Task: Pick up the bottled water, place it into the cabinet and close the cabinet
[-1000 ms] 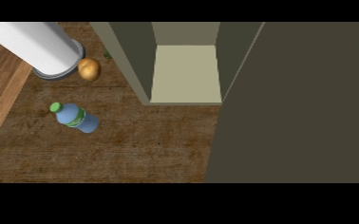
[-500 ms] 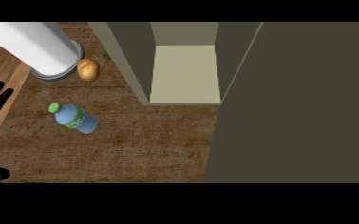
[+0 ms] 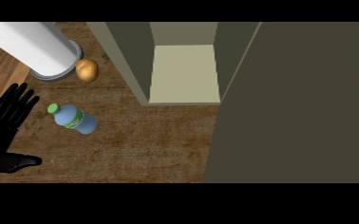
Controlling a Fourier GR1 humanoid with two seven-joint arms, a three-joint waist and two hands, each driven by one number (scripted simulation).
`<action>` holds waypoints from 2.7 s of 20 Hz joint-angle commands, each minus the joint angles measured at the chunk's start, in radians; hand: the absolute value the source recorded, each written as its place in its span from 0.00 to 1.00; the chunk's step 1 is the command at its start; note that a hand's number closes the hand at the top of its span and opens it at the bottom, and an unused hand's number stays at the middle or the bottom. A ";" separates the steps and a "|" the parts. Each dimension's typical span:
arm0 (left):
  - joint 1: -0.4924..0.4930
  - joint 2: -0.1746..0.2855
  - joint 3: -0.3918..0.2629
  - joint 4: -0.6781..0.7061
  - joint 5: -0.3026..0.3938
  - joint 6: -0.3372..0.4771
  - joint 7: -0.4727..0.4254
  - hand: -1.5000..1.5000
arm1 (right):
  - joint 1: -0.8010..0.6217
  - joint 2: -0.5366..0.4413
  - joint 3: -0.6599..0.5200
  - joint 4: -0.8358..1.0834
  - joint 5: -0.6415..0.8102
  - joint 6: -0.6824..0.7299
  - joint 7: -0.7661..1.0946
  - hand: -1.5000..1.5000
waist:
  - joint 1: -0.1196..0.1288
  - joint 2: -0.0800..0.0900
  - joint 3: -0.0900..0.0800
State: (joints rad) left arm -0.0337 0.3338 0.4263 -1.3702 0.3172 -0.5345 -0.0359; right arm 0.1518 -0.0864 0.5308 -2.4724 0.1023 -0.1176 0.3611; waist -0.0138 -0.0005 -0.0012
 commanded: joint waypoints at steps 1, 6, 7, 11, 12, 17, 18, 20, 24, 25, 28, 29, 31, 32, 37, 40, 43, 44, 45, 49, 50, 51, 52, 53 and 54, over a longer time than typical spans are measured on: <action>-0.036 0.000 -0.018 0.110 -0.065 0.000 -0.063 0.00 | -0.030 -0.033 -0.032 -0.137 0.063 -0.002 0.123 0.00 | 0.005 0.000 0.000; -0.115 0.013 -0.033 0.371 -0.173 0.002 -0.232 0.00 | -0.025 -0.021 0.029 -0.102 0.108 -0.038 0.097 0.00 | -0.001 0.001 -0.001; -0.120 0.029 -0.018 0.440 -0.159 -0.043 -0.286 0.00 | 0.008 -0.026 0.043 -0.092 0.115 -0.048 0.063 0.00 | -0.005 0.001 -0.001; -0.183 0.039 -0.041 0.581 -0.226 -0.031 -0.386 0.00 | -0.039 -0.037 0.046 -0.087 0.130 -0.055 0.081 0.00 | -0.005 0.002 -0.001; -0.192 0.056 -0.030 0.643 -0.240 -0.034 -0.434 0.00 | 0.005 -0.066 0.029 -0.150 0.087 -0.048 0.080 0.00 | -0.014 0.002 -0.002; -0.228 0.033 -0.061 0.792 -0.306 -0.003 -0.578 0.00 | -0.052 -0.058 0.023 -0.130 0.108 -0.074 0.124 0.00 | -0.006 0.002 -0.002; -0.319 0.040 -0.049 0.877 -0.312 0.024 -0.587 0.00 | -0.007 -0.066 0.022 -0.091 0.065 -0.063 0.042 0.00 | -0.013 0.004 -0.002; -0.255 0.048 -0.058 0.899 -0.329 0.002 -0.662 0.00 | 0.026 -0.082 0.085 -0.133 0.119 -0.073 0.037 0.00 | -0.016 0.002 -0.002; -0.358 0.052 -0.046 1.011 -0.339 0.046 -0.707 0.00 | -0.079 -0.069 0.033 -0.084 0.092 -0.091 0.100 0.00 | -0.017 0.007 -0.003; -0.369 0.061 -0.036 1.043 -0.327 0.018 -0.702 0.00 | -0.023 -0.085 0.078 -0.101 0.099 -0.092 0.062 0.00 | -0.026 0.007 -0.004; -0.357 0.059 -0.048 1.054 -0.344 0.036 -0.767 0.00 | -0.046 -0.114 0.004 -0.131 0.045 -0.083 0.094 0.00 | -0.015 0.007 -0.002; -0.409 0.039 -0.037 1.055 -0.321 0.051 -0.699 0.00 | -0.073 -0.079 0.069 -0.099 0.133 -0.119 0.108 0.00 | -0.012 0.003 -0.002; -0.422 0.027 -0.039 1.079 -0.335 0.088 -0.764 0.00 | -0.059 -0.087 0.061 -0.068 0.110 -0.117 0.060 0.00 | -0.018 0.006 -0.003; -0.394 0.033 -0.023 1.101 -0.321 0.074 -0.779 0.00 | -0.064 -0.111 0.006 -0.134 0.067 -0.111 0.114 0.00 | -0.020 0.008 -0.004; -0.450 0.004 -0.020 1.124 -0.309 0.057 -0.800 1.00 | -0.083 -0.116 0.016 -0.077 0.044 -0.102 0.067 0.00 | -0.019 0.009 -0.003; -0.432 0.010 -0.030 1.133 -0.314 -0.011 -0.835 1.00 | -0.093 -0.088 0.064 -0.038 0.092 -0.134 0.046 0.00 | -0.023 0.009 -0.005; -0.443 0.011 -0.061 1.118 -0.339 -0.024 -0.843 1.00 | -0.073 -0.137 -0.003 -0.118 0.025 -0.117 0.101 0.00 | -0.025 0.008 -0.004; -0.447 0.017 -0.076 1.100 -0.349 -0.029 -0.842 1.00 | -0.021 -0.128 0.077 -0.091 0.089 -0.134 0.030 0.00 | -0.024 0.003 -0.002; -0.434 -0.018 -0.125 1.073 -0.411 0.069 -0.911 1.00 | -0.084 -0.103 0.069 -0.029 0.078 -0.139 0.029 0.00 | -0.024 0.008 -0.004; -0.410 -0.014 -0.165 1.016 -0.460 0.184 -1.018 1.00 | -0.079 -0.134 0.032 -0.088 0.055 -0.136 0.077 0.00 | -0.013 0.003 -0.002; -0.484 -0.033 -0.149 1.015 -0.440 0.223 -0.951 1.00 | -0.067 -0.119 0.070 -0.030 0.083 -0.145 0.032 0.00 | -0.012 0.002 -0.001; -0.404 -0.101 -0.173 1.001 -0.461 0.277 -1.024 1.00 | -0.026 -0.148 0.053 -0.101 0.063 -0.141 0.045 0.00 | -0.008 0.000 0.000; -0.469 -0.146 -0.171 0.986 -0.458 0.353 -0.965 1.00 | -0.090 -0.137 0.004 -0.054 0.029 -0.131 0.051 0.00 | -0.003 0.001 0.000; -0.410 -0.209 -0.189 0.938 -0.463 0.414 -0.970 1.00 | -0.045 -0.131 0.082 -0.069 0.093 -0.157 0.058 0.00 | 0.006 -0.007 0.001; -0.398 -0.230 -0.188 0.927 -0.462 0.446 -0.983 1.00 | 0.002 -0.155 0.083 -0.074 0.080 -0.148 0.019 0.00 | 0.003 -0.006 0.002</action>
State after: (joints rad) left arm -0.4633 0.2173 0.2638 -0.3878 -0.1283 -0.2075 -0.9489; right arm 0.0853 -0.2130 0.5799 -2.4643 0.1060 -0.2638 0.3729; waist -0.0187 -0.0017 -0.0006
